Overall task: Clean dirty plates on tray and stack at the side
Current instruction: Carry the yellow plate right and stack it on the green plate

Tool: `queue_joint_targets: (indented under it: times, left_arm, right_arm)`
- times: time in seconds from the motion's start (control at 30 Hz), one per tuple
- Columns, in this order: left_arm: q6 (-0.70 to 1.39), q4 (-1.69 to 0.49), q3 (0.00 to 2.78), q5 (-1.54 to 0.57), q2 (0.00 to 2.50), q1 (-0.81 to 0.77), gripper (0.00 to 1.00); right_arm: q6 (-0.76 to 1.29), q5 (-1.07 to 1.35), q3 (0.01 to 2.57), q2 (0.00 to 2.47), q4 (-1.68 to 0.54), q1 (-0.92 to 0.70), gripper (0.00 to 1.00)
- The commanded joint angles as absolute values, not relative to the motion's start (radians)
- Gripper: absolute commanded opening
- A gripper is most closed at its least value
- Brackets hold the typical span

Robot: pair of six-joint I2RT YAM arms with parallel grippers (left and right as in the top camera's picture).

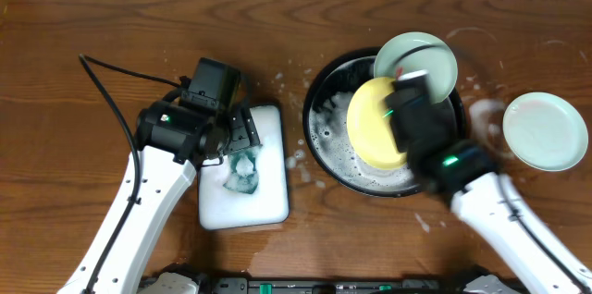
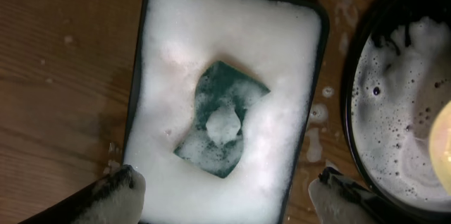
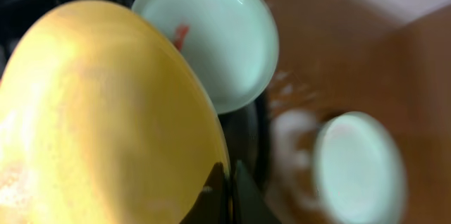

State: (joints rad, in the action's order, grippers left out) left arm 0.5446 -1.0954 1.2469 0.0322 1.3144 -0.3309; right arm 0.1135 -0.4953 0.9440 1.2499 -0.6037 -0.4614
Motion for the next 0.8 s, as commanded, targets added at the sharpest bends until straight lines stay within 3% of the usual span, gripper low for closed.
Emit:
queue_joint_targets:
  times: [0.0, 0.17, 0.4, 0.77]
  left_arm:
    - [0.535, -1.098, 1.261, 0.035, 1.312, -0.327, 0.83]
    - [0.535, -1.098, 1.261, 0.035, 1.312, -0.327, 0.83]
    - [0.535, -1.098, 1.261, 0.035, 1.312, -0.327, 0.83]
    - [0.535, -1.098, 1.261, 0.035, 1.312, -0.327, 0.83]
  right_arm:
    - [0.249, -0.028, 1.019, 1.174, -0.599, -0.248, 0.01]
    - [0.322, 0.221, 1.028, 1.168, -0.621, 0.142, 0.01]
    - [0.417, 0.240, 1.026, 1.327, -0.638, 0.536, 0.01]
    - [0.481, 0.238, 1.026, 1.658, -0.441, 0.812, 0.01]
